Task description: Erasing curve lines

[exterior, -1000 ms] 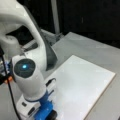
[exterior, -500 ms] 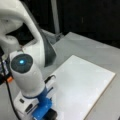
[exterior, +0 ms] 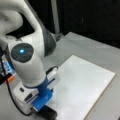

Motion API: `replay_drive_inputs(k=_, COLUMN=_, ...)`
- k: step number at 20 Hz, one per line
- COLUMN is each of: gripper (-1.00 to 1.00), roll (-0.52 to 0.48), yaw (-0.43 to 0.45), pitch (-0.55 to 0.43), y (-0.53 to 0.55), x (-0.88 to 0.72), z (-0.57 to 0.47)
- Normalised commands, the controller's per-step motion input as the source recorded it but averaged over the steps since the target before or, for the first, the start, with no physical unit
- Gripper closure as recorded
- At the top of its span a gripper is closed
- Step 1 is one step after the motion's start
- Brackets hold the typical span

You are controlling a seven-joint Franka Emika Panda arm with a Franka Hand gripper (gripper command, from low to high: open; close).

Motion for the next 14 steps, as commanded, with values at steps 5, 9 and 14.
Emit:
replay_drive_inputs(k=5, gripper=-1.0, roll=-0.157, yaw=-0.026, pitch=-0.048, y=0.56, x=-0.24, z=0.02)
replay_drive_inputs(k=9, gripper=-1.0, roll=-0.115, yaw=-0.051, pitch=-0.055, y=0.31, x=-0.23, z=-0.01)
replay_drive_inputs(k=14, gripper=-1.0, roll=-0.044, yaw=-0.008, pitch=-0.09, y=0.28, x=-0.19, z=0.02)
